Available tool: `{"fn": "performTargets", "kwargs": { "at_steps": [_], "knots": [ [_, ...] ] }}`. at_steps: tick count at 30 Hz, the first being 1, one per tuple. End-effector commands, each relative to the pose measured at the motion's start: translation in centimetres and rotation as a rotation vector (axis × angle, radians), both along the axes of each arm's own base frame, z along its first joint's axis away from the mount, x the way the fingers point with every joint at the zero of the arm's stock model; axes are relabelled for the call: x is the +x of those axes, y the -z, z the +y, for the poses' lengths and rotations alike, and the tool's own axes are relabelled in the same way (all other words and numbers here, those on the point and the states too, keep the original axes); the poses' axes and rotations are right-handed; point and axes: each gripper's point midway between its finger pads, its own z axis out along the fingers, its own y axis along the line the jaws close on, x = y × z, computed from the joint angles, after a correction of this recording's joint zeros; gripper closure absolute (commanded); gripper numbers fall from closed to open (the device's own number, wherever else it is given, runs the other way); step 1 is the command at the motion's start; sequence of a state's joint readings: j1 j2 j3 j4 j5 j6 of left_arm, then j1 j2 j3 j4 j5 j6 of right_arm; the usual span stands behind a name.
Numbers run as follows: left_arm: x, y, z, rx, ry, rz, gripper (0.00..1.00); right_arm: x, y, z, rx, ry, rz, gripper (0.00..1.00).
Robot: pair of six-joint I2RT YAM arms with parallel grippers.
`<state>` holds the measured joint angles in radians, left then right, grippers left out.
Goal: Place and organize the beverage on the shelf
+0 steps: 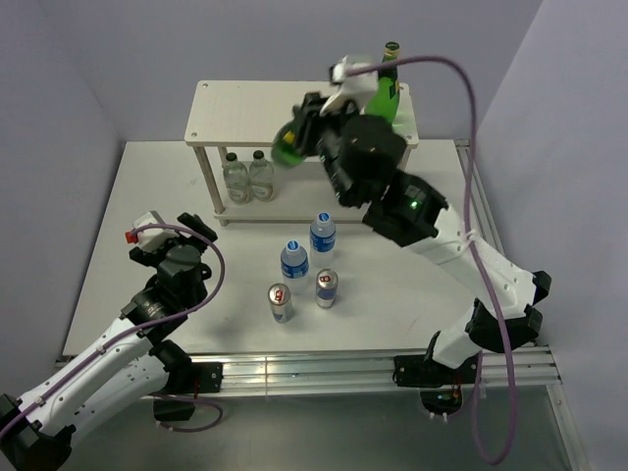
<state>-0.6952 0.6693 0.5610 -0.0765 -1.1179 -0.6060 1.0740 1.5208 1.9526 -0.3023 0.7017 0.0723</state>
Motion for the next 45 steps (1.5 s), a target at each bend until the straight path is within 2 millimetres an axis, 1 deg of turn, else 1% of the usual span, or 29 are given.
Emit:
{"fn": "performTargets", "kwargs": {
  "at_steps": [1,2,3,4,5,6,7,10,11,13,14,20,26,30,38,43,44,45],
  "knots": [
    [0.0,-0.7,-0.2,-0.014,0.016,-0.018,0.01,1.4,-7.3,-5.8,0.053,0.138,-0.143,1.0],
    [0.0,-0.7,-0.2,-0.014,0.016,-0.018,0.01,2.3,-7.3,-5.6,0.032,0.155,-0.143,1.0],
    [0.0,-0.7,-0.3,-0.013,0.02,-0.017,0.01,2.7,-9.2,-7.3,0.048,0.19,-0.176,1.0],
    [0.0,-0.8,-0.3,-0.016,0.021,-0.018,0.01,3.0,-9.8,-7.8,0.048,0.207,-0.191,1.0],
    [0.0,-0.8,-0.2,-0.018,0.021,-0.02,0.01,3.7,-9.8,-7.8,0.036,0.225,-0.195,1.0],
    [-0.1,-0.8,-0.3,-0.02,0.024,-0.021,0.01,3.7,-10.8,-8.8,0.04,0.247,-0.217,1.0],
    [-0.1,-0.8,-0.3,-0.02,0.025,-0.021,0.01,4.3,-11.1,-9.6,0.04,0.279,-0.225,1.0],
    [-0.1,-0.8,-0.4,-0.027,0.037,-0.024,0.01,5.4,-12.1,-10.9,0.062,0.308,-0.25,1.0],
    [-0.1,-0.8,-0.4,-0.029,0.037,-0.027,0.01,6.0,-11.7,-10.8,0.052,0.315,-0.243,1.0],
    [-0.1,-0.8,-0.5,-0.03,0.04,-0.026,0.01,6.6,-11.9,-11.6,0.049,0.348,-0.25,1.0],
    [-0.1,-0.9,-0.5,-0.032,0.042,-0.028,0.01,7.0,-11.5,-11.4,0.038,0.356,-0.244,1.0],
    [-0.2,-0.9,-0.5,-0.033,0.045,-0.029,0.01,9.0,-9.7,-11.7,0.01,0.384,-0.215,1.0],
    [-0.2,-1.0,-0.5,-0.034,0.046,-0.029,0.01,10.7,-8.1,-11.6,-0.01,0.404,-0.188,1.0],
    [-0.1,-1.0,-0.6,-0.034,0.049,-0.028,0.01,11.8,-7.1,-12.0,-0.004,0.417,-0.164,1.0],
    [-0.2,-1.1,-0.5,-0.038,0.051,-0.032,0.01,13.5,-4.8,-11.3,-0.028,0.411,-0.121,1.0],
    [-0.2,-1.1,-0.5,-0.037,0.051,-0.032,0.01,14.4,-3.9,-10.8,-0.039,0.412,-0.106,1.0],
    [-0.3,-1.1,-0.5,-0.038,0.049,-0.033,0.01,14.6,-3.8,-10.9,-0.04,0.416,-0.104,0.92],
    [-0.3,-1.1,-0.5,-0.037,0.051,-0.032,0.01,14.6,-3.8,-10.8,-0.04,0.416,-0.105,0.89]
  ]
}}
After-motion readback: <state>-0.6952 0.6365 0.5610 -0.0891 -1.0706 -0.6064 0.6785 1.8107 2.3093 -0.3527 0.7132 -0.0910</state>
